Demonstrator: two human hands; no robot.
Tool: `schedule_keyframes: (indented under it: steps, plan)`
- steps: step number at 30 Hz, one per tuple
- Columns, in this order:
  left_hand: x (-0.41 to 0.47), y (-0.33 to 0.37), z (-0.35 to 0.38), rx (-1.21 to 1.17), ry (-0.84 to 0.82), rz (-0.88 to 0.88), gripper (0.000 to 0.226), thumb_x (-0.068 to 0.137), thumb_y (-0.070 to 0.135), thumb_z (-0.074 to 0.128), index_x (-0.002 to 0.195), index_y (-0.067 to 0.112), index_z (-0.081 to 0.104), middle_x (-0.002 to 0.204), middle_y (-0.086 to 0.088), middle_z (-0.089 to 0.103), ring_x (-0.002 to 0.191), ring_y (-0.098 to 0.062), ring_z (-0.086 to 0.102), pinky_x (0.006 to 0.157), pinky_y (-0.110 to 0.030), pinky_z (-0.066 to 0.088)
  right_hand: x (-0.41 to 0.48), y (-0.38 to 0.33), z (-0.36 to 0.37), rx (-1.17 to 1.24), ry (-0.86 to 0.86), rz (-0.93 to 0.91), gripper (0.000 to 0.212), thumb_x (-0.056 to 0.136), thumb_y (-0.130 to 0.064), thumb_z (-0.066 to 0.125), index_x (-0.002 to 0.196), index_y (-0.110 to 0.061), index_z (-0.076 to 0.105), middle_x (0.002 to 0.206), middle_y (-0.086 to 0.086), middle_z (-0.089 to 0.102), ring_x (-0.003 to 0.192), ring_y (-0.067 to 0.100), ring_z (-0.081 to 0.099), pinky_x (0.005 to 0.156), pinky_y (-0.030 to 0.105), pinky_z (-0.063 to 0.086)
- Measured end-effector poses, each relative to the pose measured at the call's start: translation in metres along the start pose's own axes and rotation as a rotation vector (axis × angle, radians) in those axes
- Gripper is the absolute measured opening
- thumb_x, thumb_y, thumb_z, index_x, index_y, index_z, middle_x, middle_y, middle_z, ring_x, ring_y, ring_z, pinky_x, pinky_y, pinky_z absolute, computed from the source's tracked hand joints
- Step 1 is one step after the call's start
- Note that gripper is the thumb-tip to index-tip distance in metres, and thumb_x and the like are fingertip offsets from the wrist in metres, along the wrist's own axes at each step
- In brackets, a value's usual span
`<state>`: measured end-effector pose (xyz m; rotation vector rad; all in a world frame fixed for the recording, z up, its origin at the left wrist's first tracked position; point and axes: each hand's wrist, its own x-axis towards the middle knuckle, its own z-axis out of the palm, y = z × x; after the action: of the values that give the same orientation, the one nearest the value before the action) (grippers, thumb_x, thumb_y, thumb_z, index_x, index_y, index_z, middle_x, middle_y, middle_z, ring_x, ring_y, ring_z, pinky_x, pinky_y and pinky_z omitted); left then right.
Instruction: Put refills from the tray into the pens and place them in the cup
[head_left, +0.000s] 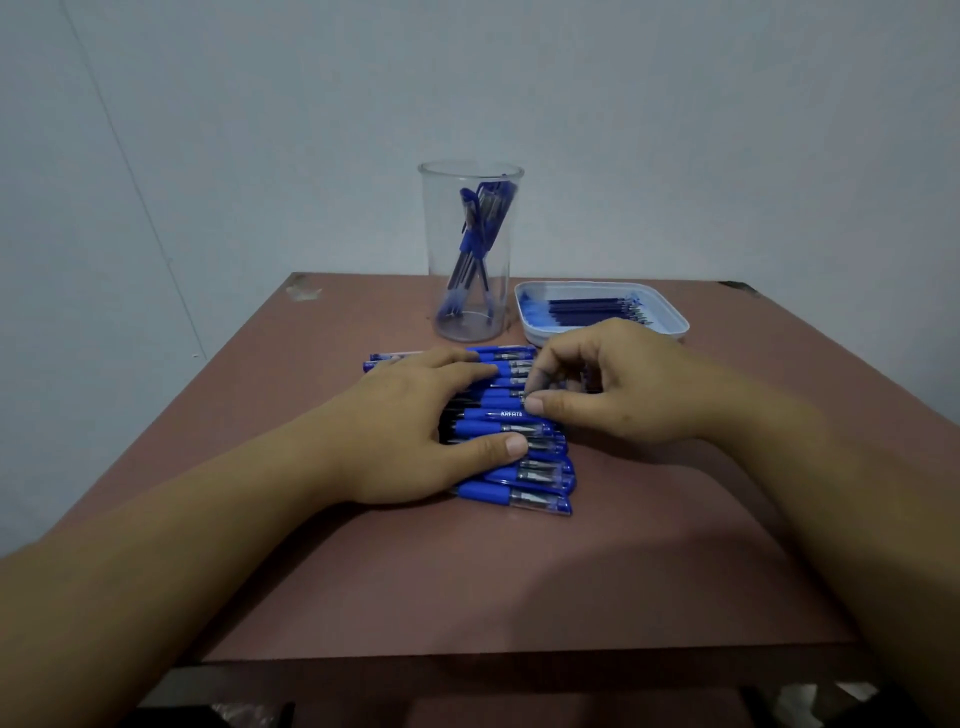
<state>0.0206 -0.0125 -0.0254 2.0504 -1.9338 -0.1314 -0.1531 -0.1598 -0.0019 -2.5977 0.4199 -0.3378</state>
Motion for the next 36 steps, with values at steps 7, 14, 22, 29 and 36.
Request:
schedule_keyframes:
  steps: [7, 14, 22, 29, 36]
  plan:
    - [0.001, -0.003, 0.001, 0.004, -0.014, -0.003, 0.092, 0.073, 0.086, 0.035, 0.149, 0.034, 0.034, 0.151, 0.017, 0.035, 0.135, -0.001, 0.034, 0.113, -0.025, 0.028, 0.0, 0.0, -0.003, -0.123, -0.036, -0.008, 0.024, 0.083, -0.054, 0.058, 0.089, -0.036, 0.072, 0.084, -0.018, 0.064, 0.08, 0.005, 0.058, 0.068, 0.023, 0.044]
    - [0.002, -0.004, 0.002, -0.001, -0.009, -0.003, 0.091, 0.076, 0.087, 0.037, 0.149, 0.034, 0.034, 0.15, 0.018, 0.034, 0.135, -0.002, 0.035, 0.113, -0.027, 0.029, -0.005, -0.001, -0.008, -0.108, -0.066, -0.006, 0.016, 0.085, -0.043, 0.061, 0.092, -0.036, 0.073, 0.087, -0.018, 0.066, 0.083, 0.006, 0.061, 0.075, 0.034, 0.052]
    - [0.003, -0.006, 0.003, -0.01, 0.028, 0.028, 0.094, 0.07, 0.088, 0.033, 0.147, 0.034, 0.037, 0.148, 0.019, 0.038, 0.132, 0.0, 0.038, 0.113, -0.028, 0.032, -0.005, 0.006, -0.007, -0.126, -0.013, 0.03, 0.009, 0.086, -0.038, 0.063, 0.089, -0.035, 0.071, 0.081, -0.012, 0.069, 0.073, 0.008, 0.061, 0.068, 0.029, 0.051]
    - [0.008, -0.008, -0.001, -0.133, 0.374, 0.218, 0.046, 0.086, 0.049, 0.061, 0.13, 0.036, 0.056, 0.111, 0.029, 0.059, 0.107, 0.011, 0.055, 0.09, -0.007, 0.043, -0.001, 0.01, -0.012, 0.09, 0.264, 0.063, 0.01, 0.089, -0.023, 0.063, 0.084, -0.021, 0.071, 0.066, -0.005, 0.067, 0.054, 0.002, 0.054, 0.053, 0.015, 0.042]
    - [0.009, -0.009, -0.004, 0.047, 0.583, 0.271, 0.028, 0.094, 0.035, 0.05, 0.12, 0.033, 0.061, 0.104, 0.02, 0.067, 0.087, -0.004, 0.06, 0.069, -0.019, 0.045, -0.002, 0.001, -0.008, 0.24, 0.346, -0.069, 0.011, 0.086, -0.031, 0.07, 0.097, -0.031, 0.07, 0.089, -0.003, 0.073, 0.082, 0.021, 0.067, 0.076, 0.034, 0.055]
